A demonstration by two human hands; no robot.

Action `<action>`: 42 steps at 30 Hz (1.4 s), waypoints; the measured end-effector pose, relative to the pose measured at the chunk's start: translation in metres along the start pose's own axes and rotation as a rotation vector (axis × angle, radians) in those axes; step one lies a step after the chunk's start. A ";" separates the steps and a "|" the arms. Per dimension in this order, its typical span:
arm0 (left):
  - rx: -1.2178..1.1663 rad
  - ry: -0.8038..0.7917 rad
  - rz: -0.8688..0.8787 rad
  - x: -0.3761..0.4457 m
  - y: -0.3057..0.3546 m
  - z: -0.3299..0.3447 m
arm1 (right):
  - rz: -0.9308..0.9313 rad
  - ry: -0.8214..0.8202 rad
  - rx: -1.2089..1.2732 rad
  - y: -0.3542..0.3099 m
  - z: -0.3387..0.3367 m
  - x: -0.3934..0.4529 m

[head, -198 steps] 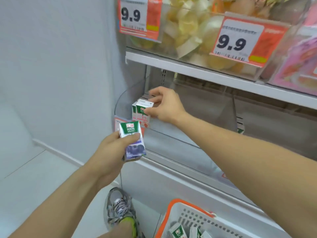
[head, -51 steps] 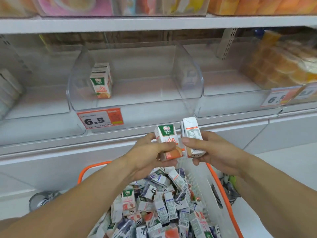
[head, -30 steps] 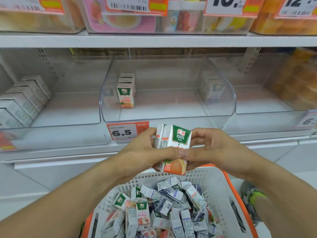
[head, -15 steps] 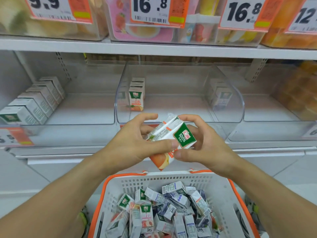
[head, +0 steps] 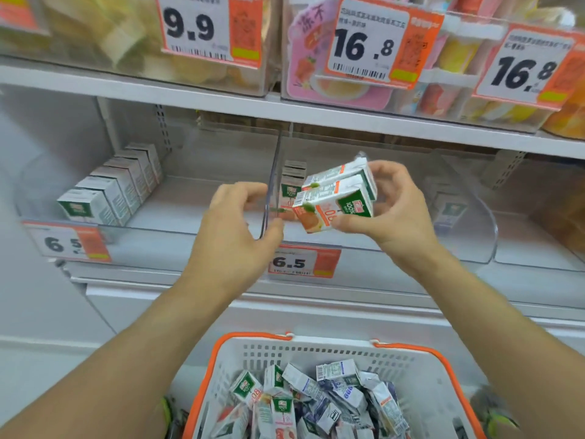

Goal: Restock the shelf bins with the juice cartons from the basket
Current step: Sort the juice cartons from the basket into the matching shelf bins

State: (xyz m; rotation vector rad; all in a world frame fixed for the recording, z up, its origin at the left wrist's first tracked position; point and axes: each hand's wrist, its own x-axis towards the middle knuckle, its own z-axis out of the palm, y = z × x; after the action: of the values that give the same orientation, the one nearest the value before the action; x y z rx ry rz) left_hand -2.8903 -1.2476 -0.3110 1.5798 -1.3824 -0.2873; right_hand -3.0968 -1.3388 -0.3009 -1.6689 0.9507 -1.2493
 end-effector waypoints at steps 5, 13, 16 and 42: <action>0.111 -0.218 0.011 0.005 -0.027 0.013 | 0.006 -0.197 -0.593 0.001 0.016 0.065; 0.056 -0.156 0.049 0.012 -0.037 0.018 | 0.037 -0.370 -0.890 0.051 0.060 0.104; 0.016 -0.153 0.064 0.012 -0.039 0.019 | 0.031 -0.386 -0.907 0.062 0.066 0.106; 0.109 -0.586 0.200 -0.060 0.005 0.115 | 0.524 -0.231 -0.242 0.093 -0.055 -0.146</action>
State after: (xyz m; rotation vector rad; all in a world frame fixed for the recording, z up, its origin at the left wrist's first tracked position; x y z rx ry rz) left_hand -2.9948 -1.2534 -0.3882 1.4882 -2.0197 -0.5938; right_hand -3.1910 -1.2500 -0.4278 -1.5578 1.3229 -0.5996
